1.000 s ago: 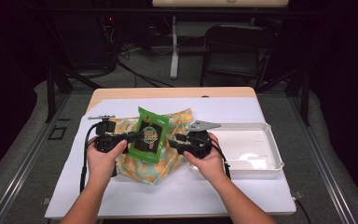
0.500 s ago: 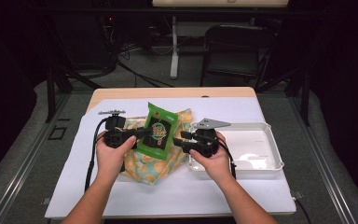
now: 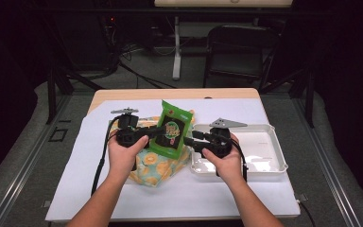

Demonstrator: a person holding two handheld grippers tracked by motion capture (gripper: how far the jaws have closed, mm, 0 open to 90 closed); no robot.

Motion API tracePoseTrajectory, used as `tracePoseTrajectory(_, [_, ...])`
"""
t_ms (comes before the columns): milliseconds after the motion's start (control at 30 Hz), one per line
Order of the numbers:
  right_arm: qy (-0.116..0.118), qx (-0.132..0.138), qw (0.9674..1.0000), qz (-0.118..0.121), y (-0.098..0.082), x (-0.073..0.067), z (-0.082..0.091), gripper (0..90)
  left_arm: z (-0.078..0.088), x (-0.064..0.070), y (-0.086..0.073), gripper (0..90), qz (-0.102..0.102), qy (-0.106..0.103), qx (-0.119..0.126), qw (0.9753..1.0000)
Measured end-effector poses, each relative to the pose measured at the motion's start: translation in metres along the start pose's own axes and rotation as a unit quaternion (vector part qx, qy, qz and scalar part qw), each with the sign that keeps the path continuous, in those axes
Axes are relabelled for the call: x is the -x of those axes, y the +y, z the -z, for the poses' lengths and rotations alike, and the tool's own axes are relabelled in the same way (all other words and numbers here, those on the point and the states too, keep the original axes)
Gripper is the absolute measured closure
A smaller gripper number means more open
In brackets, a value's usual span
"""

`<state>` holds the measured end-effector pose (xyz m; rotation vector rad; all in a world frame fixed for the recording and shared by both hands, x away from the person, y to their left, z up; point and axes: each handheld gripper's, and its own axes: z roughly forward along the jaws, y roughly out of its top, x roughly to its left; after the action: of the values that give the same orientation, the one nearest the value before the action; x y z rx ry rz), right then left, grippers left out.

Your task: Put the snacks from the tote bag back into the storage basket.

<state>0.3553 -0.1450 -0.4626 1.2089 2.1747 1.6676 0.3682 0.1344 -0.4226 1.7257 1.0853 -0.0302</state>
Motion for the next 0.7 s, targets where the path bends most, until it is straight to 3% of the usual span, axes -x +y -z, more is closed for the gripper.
tracePoseTrajectory(133, [0.000, 0.002, 0.9997, -0.023, -0.001, 0.007, 0.005, 48.2, -0.005, 0.005, 0.001, 71.4, -0.015, -0.011, 0.007, 0.9998])
tracePoseTrajectory(300, [0.000, 0.002, 0.9990, -0.045, -0.003, 0.015, 0.010, 48.2, -0.008, 0.008, 0.001, 71.4, -0.019, -0.023, 0.013, 0.9995])
tracePoseTrajectory(533, [0.016, 0.007, 0.9975, -0.069, -0.005, 0.019, 0.015, 48.2, -0.018, 0.014, 0.002, 71.5, -0.027, -0.042, 0.014, 0.9987])
tracePoseTrajectory(700, [0.026, 0.013, 0.9958, -0.087, -0.006, 0.024, 0.017, 48.0, -0.029, 0.021, 0.002, 71.4, -0.045, -0.044, 0.009, 0.9979])
